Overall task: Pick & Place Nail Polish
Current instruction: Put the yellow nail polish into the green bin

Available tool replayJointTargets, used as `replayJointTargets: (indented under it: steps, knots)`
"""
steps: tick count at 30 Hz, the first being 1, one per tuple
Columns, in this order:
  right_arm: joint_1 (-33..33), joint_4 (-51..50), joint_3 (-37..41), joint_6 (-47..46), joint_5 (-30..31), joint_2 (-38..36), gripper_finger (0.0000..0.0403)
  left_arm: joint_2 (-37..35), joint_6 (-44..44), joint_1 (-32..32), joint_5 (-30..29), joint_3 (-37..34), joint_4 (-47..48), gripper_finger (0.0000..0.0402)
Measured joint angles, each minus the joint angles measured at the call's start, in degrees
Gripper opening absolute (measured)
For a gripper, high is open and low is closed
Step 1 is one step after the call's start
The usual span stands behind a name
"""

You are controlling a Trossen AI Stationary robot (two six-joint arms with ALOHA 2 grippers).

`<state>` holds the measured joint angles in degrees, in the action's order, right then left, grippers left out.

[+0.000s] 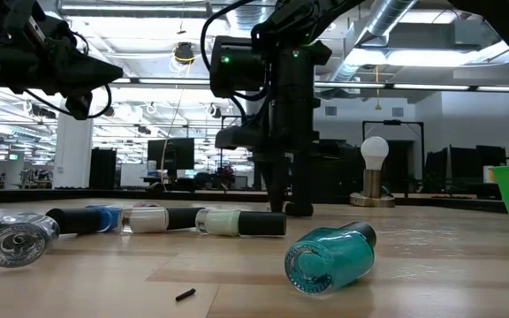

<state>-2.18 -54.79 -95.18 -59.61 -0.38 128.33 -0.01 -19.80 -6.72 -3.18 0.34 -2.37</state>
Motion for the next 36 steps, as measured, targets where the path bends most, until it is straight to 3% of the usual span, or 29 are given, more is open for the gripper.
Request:
replayJointTargets:
  steps: [13, 23, 31, 36]
  knots:
    - [-1.0, -0.5, 0.1, 4.1, -2.6, 0.0, 0.0047, 0.0, 0.0, 0.0, 0.0, 0.0, 0.0, 0.0001]
    - [-1.4, -0.5, 0.3, 4.7, -1.7, -1.6, 0.0045, 0.0, 0.0, 0.0, 0.0, 0.0, 0.0, 0.0001]
    - [-3.8, -7.2, 0.4, 4.4, 0.6, -10.9, 0.0045, 0.0, 0.0, 0.0, 0.0, 0.0, -0.1, 0.0001]
    - [-8.4, -15.2, 0.2, -0.6, 4.4, -18.0, 0.0045, 0.0, 0.0, 0.0, 0.0, 0.0, -0.2, 0.0001]
